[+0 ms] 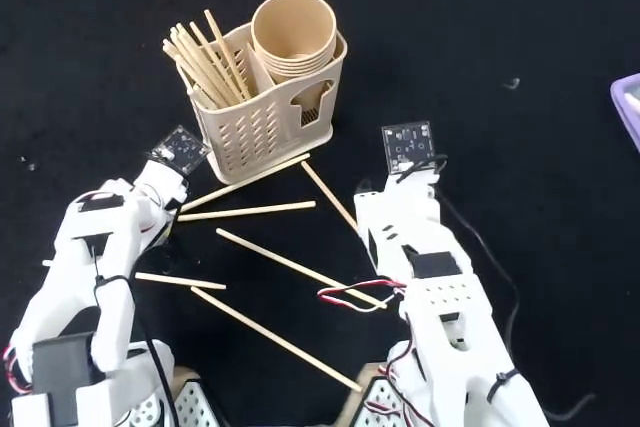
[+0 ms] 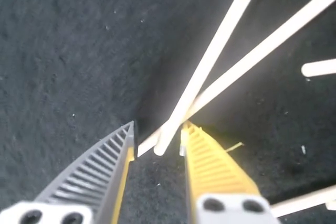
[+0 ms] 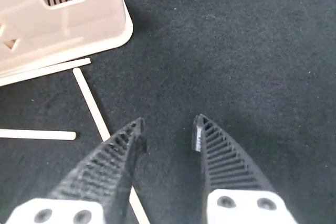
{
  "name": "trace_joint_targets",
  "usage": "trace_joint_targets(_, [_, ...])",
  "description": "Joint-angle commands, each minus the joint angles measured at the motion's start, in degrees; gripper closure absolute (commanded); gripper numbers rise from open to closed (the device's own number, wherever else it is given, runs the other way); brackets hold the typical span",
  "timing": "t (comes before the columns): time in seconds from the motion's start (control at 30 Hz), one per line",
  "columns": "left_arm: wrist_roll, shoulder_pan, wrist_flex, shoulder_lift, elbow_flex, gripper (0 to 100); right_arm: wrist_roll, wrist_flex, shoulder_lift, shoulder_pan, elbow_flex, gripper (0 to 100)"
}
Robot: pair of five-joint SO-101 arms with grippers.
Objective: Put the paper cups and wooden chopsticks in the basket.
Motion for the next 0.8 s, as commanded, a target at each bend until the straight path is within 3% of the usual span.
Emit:
trace_joint_targets(0.0, [0.97, 3.12, -1.76, 0.7, -0.04, 85, -0.44, -1.41, -1.89, 0.97, -0.31, 84.7])
trace_joint_targets(0.6, [0.53, 3.12, -1.76, 0.09, 2.42, 85, -0.44, -1.49, -1.8, 0.97, -0.4, 84.7])
trace_joint_targets(0.77, [-2.29, 3.21, -1.67, 0.09, 2.51, 91, -0.44, -1.49, -1.8, 0.97, -0.48, 84.7])
